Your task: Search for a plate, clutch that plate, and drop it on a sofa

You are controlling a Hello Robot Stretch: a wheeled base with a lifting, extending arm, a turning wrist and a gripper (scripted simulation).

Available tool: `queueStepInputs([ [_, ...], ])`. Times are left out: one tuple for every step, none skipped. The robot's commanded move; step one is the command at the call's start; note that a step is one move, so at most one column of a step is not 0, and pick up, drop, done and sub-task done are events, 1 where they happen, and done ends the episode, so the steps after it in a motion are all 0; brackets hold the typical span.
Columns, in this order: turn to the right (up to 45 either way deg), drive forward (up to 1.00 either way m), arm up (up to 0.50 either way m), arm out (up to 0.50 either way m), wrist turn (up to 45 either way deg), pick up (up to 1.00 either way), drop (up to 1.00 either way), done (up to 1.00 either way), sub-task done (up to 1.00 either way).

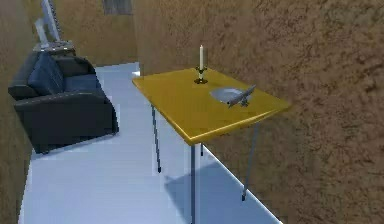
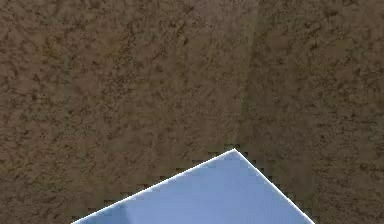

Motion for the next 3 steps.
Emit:
queueStepInputs([
  [-30.0,0.0,0.0,0.0,0.0,0.0,0.0,0.0,0.0],
  [0.0,0.45,0.0,0.0,0.0,0.0,0.0,0.0,0.0],
  [-27.0,0.0,0.0,0.0,0.0,0.0,0.0,0.0,0.0],
])
